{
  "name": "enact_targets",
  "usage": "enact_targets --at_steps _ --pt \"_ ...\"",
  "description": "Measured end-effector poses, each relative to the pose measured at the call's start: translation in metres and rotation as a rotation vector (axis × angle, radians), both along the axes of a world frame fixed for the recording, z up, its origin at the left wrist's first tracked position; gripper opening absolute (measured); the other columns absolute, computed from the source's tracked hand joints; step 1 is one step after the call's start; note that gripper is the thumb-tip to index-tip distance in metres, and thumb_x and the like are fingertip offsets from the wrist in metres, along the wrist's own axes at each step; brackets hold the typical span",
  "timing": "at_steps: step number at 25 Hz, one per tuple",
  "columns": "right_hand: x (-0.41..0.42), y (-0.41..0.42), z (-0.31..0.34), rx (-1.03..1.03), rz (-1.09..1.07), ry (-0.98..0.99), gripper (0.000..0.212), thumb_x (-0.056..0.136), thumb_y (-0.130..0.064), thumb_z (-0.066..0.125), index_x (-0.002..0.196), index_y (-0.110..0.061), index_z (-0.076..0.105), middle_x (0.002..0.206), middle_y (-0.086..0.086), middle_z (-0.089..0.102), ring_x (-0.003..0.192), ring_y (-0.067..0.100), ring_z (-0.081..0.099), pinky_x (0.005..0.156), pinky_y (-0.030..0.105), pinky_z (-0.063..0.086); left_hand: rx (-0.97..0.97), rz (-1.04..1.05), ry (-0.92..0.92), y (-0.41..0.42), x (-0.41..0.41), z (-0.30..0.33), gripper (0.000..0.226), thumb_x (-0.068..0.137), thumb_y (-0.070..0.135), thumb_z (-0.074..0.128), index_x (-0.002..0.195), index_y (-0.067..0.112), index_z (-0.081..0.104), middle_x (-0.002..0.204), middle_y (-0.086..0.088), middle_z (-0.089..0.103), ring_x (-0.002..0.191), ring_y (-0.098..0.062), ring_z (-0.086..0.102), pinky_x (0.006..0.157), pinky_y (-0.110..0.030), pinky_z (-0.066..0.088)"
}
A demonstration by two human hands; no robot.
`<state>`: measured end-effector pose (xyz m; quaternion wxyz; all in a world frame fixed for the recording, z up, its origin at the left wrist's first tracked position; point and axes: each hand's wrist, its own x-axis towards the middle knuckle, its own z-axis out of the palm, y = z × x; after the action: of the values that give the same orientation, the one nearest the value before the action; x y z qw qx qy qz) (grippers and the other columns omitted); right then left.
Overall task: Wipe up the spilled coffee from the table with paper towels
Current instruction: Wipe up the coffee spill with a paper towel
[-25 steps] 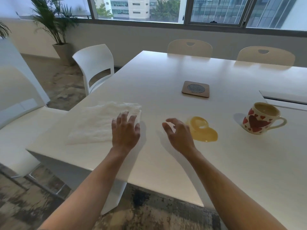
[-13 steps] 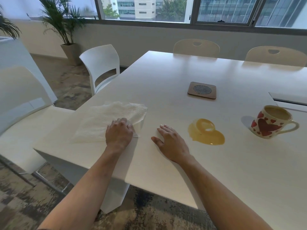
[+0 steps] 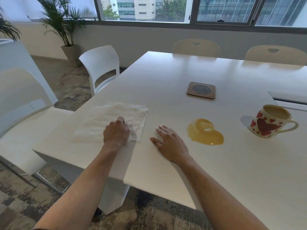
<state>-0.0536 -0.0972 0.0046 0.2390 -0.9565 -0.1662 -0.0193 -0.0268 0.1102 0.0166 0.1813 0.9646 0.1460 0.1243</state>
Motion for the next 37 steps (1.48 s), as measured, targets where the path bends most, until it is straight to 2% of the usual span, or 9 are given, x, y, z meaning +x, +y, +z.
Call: enact_targets --at_steps 5,11,20,23,28,32,37 --pt "0.001 0.000 -0.002 0.000 -0.001 0.001 0.060 0.100 -0.048 0.046 0.148 -0.012 0.042 0.159 0.005 0.035 0.150 0.015 0.023 0.122 0.026 0.010 0.023 -0.036 0.030 -0.004 -0.003 0.004 0.036 0.090 0.046 0.056 0.098 0.012 0.062 0.102 -0.018 0.068 0.099 -0.040 0.061 0.084 -0.041 0.045" --pt "0.001 -0.001 -0.003 0.002 -0.004 0.001 0.060 0.100 -0.047 0.045 0.149 -0.012 0.041 0.159 0.004 0.035 0.150 0.015 0.023 0.122 0.027 0.010 0.103 -0.079 0.012 -0.009 -0.001 0.006 0.031 0.093 0.034 0.049 0.101 0.007 0.060 0.100 -0.022 0.067 0.098 -0.041 0.061 0.085 -0.043 0.046" --pt "0.000 -0.001 -0.003 0.023 -0.003 -0.007 0.060 0.100 -0.046 0.048 0.148 -0.011 0.042 0.158 0.006 0.037 0.150 0.016 0.025 0.124 0.028 0.013 0.015 -0.072 0.068 0.001 0.007 0.011 0.020 0.088 0.018 0.051 0.096 0.008 0.066 0.101 -0.024 0.066 0.094 -0.043 0.061 0.078 -0.040 0.044" --pt "0.000 -0.001 -0.003 0.017 0.002 -0.010 0.060 0.100 -0.046 0.047 0.148 -0.011 0.042 0.158 0.006 0.037 0.150 0.016 0.025 0.124 0.029 0.012 -0.013 -0.062 0.050 0.004 0.007 0.012 0.021 0.088 0.019 0.051 0.096 0.008 0.068 0.102 -0.025 0.066 0.097 -0.045 0.060 0.082 -0.042 0.046" --pt "0.000 -0.001 -0.003 0.035 0.005 -0.001 0.059 0.100 -0.045 0.049 0.147 -0.010 0.043 0.158 0.007 0.038 0.150 0.017 0.025 0.123 0.028 0.012 -0.077 -0.012 -0.042 0.008 0.003 0.030 0.025 0.093 0.021 0.049 0.098 0.004 0.066 0.102 -0.028 0.064 0.098 -0.048 0.058 0.079 -0.043 0.043" --pt "-0.001 -0.003 0.001 0.174 -0.032 0.033 0.057 0.098 -0.042 0.054 0.146 -0.013 0.046 0.155 0.004 0.042 0.147 0.015 0.031 0.121 0.029 0.021 -0.158 0.016 -0.156 0.009 0.004 0.066 0.025 0.093 0.023 0.050 0.100 0.007 0.067 0.106 -0.025 0.066 0.101 -0.047 0.057 0.087 -0.046 0.045" --pt "-0.006 -0.007 0.007 0.459 -0.125 -0.060 0.047 0.097 -0.040 0.059 0.137 -0.016 0.056 0.141 0.003 0.058 0.132 0.018 0.052 0.111 0.029 0.037 -0.289 -0.127 -0.301 -0.007 0.002 0.109 0.025 0.090 0.024 0.050 0.095 0.009 0.069 0.091 -0.011 0.070 0.085 -0.032 0.060 0.081 -0.039 0.047"
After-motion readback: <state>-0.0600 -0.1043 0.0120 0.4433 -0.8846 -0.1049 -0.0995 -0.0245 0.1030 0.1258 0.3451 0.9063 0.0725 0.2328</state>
